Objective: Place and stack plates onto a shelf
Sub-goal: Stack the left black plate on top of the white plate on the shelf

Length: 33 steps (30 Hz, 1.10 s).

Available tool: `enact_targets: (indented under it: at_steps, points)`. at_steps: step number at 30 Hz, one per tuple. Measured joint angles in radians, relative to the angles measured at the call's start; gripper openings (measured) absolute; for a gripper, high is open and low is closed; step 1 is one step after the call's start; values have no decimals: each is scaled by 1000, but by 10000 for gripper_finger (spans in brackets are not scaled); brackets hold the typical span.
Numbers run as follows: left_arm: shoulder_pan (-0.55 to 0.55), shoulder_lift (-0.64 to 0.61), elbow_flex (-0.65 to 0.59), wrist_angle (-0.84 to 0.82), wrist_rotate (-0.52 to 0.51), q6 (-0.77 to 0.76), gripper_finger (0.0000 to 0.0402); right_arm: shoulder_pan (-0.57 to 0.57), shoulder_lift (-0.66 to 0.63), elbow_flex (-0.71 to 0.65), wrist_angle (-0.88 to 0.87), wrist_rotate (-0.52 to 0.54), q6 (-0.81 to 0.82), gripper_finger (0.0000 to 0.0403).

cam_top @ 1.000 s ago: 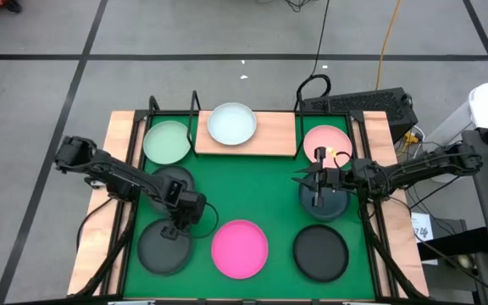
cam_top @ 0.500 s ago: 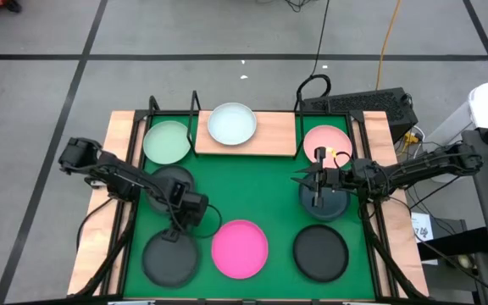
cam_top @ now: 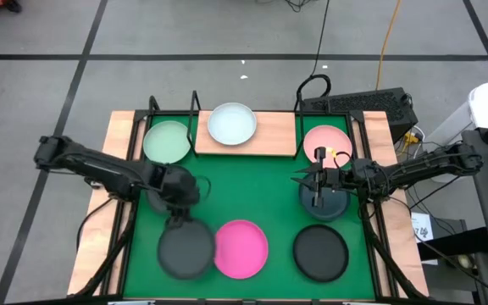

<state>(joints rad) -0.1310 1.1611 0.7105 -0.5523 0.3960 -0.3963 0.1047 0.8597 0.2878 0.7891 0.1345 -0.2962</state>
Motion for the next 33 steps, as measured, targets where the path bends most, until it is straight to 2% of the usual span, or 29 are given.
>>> enact_targets:
  at_steps: [3, 6, 11, 18, 23, 25, 28, 33]
  points:
    - [56, -76, 0, 93, -162, -87, 16, 0, 0, 0, 6, 0, 0, 70]
    - [136, -124, 0, 205, -314, -97, 26, 0, 0, 0, 11, 0, 0, 70]
    - [318, -148, 0, 373, -412, -104, 30, 0, 0, 0, 20, 0, -2, 70]
    - [601, -113, 0, 452, -409, -131, 33, 0, 0, 0, 24, 0, -3, 70]
    - [775, -33, 9, 543, -258, -157, 34, 0, 0, 0, 26, 0, -4, 70]
    - [812, 12, 54, 546, -215, -155, 34, 0, 0, 0, 26, 0, -5, 70]
    - [832, 80, 167, 506, -203, -83, 34, 0, 0, 0, 27, 0, -7, 70]
    - [854, 209, 370, 273, -218, 58, 35, 0, 0, 0, 30, 0, -6, 70]
